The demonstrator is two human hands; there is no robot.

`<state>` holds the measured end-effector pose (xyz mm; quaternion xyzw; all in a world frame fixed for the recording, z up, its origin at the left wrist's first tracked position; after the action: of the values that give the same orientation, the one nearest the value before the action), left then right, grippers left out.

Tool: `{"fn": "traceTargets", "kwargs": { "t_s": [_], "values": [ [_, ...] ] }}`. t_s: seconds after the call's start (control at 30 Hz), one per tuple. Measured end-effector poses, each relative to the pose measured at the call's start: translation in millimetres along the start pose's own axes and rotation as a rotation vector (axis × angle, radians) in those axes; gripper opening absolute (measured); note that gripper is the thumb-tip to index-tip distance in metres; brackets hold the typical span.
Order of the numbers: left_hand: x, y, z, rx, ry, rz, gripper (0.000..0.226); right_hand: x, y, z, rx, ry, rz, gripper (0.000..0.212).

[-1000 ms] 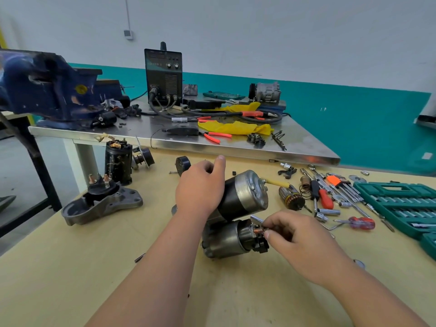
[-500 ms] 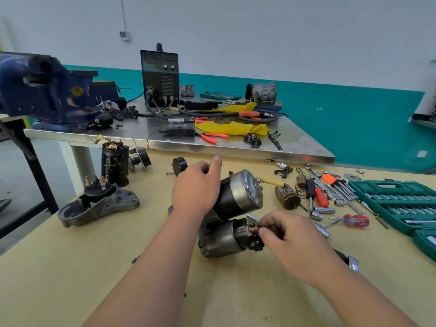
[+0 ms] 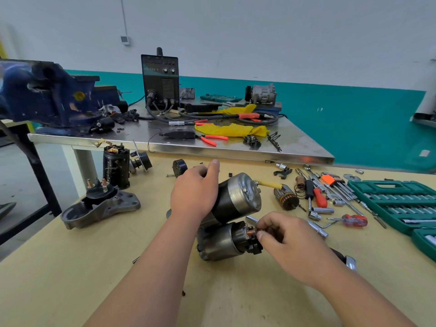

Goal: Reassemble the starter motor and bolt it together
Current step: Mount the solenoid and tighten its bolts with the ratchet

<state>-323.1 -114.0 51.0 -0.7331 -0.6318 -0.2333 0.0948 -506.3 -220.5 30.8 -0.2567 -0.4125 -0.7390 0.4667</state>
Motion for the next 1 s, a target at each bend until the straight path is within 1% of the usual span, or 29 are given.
{"fn": "traceTargets", "kwargs": {
  "t_s": [0.1,0.27,0.37,0.53,0.6,0.67,0.7,0.73,0.83,0.93,1.0],
  "values": [
    [2,-4,1,0.011,-0.005,-0.002,0.058,9,-1,-1,-0.003,0.005,0.015,0.014],
    [5,-14,2,0.006,-0.003,0.006,0.06,27,-1,-6,-0.052,-0.006,-0.065,0.017],
    [7,-21,3,0.001,0.004,0.004,0.061,37,-6,-7,-0.08,0.075,-0.168,0.021],
    [10,-34,3,-0.011,0.003,0.012,0.062,41,-14,-3,-0.141,0.265,-0.415,0.036],
    [11,-40,2,-0.022,0.004,0.011,0.062,40,-14,-3,-0.138,0.272,-0.459,0.03],
    [13,-45,1,-0.023,0.014,0.014,0.062,38,-14,-6,-0.141,0.244,-0.455,0.015],
    [13,-48,0,-0.022,0.022,0.018,0.062,37,-15,-8,-0.151,0.233,-0.438,0.012],
    [13,-51,-1,-0.025,0.036,0.021,0.061,35,-16,-11,-0.158,0.226,-0.418,0.015],
    [9,-62,-10,-0.079,0.16,0.023,0.059,33,-20,-15,-0.152,0.17,-0.38,0.021],
    [-3,-73,-24,-0.165,0.37,0.023,0.056,32,-22,-21,-0.208,0.152,-0.399,0.023],
    [-15,-79,-33,-0.207,0.536,0.017,0.054,31,-26,-26,-0.255,0.155,-0.375,0.028]
  ]
}}
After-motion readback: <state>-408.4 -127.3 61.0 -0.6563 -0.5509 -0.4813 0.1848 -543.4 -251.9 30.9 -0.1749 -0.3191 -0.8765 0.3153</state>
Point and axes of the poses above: each hand's wrist, its own y-axis towards the middle knuckle, its own x-axis out of the back of the hand, z = x × y, the point moved 1 cm from there along y, towards the middle knuckle, and after that the axes turned 13 degrees about x, right-handed, at the moved point
